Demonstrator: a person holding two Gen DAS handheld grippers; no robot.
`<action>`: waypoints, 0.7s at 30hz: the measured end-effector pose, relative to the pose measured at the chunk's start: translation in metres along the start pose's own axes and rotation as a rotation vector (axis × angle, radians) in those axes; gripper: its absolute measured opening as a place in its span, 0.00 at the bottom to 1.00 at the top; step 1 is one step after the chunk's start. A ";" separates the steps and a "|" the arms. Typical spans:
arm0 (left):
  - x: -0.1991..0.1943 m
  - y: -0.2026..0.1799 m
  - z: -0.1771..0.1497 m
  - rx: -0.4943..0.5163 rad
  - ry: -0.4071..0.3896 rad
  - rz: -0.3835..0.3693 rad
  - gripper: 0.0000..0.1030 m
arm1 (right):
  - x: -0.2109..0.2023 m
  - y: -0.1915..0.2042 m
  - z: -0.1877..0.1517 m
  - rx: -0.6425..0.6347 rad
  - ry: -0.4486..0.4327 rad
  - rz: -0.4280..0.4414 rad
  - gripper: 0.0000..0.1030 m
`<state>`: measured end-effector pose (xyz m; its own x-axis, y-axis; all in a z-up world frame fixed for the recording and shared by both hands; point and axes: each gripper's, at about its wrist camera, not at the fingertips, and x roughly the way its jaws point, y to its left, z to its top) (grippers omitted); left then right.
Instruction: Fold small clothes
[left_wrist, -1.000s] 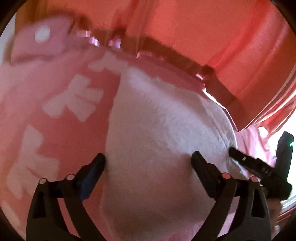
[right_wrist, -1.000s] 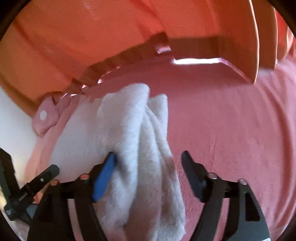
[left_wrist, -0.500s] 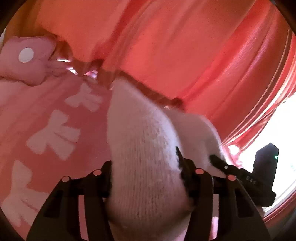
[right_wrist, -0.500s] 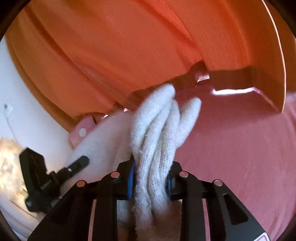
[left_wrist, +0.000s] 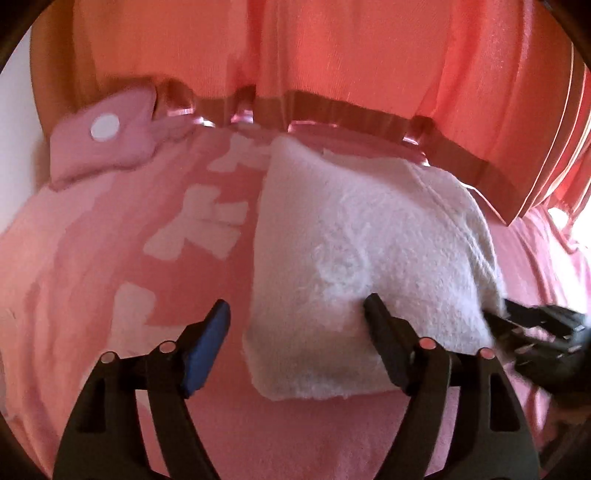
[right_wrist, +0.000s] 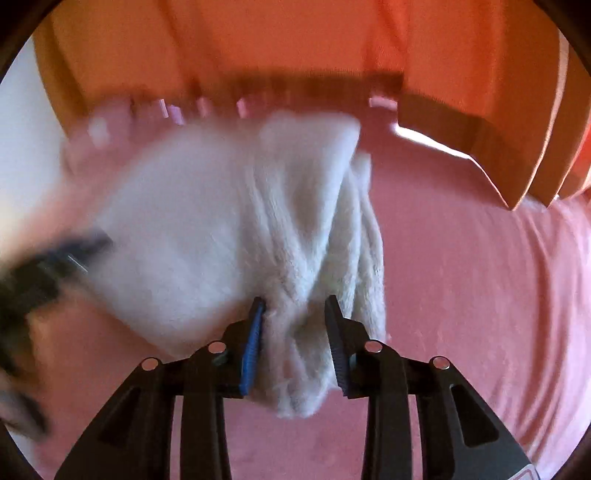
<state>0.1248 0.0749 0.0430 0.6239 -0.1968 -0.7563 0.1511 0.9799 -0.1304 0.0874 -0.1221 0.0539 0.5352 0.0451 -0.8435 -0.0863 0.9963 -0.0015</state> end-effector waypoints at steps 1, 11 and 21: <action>0.000 0.004 0.000 -0.018 0.001 -0.003 0.72 | -0.004 -0.002 0.001 0.018 -0.008 0.003 0.34; -0.048 -0.001 -0.041 -0.011 -0.046 0.023 0.71 | -0.074 0.005 -0.033 0.091 -0.200 0.104 0.30; -0.023 0.018 -0.032 -0.155 -0.035 0.074 0.77 | -0.026 0.011 -0.018 0.041 -0.111 -0.053 0.27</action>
<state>0.0890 0.0982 0.0378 0.6557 -0.1226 -0.7450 -0.0142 0.9846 -0.1745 0.0568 -0.1132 0.0663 0.6283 -0.0016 -0.7780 -0.0225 0.9995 -0.0202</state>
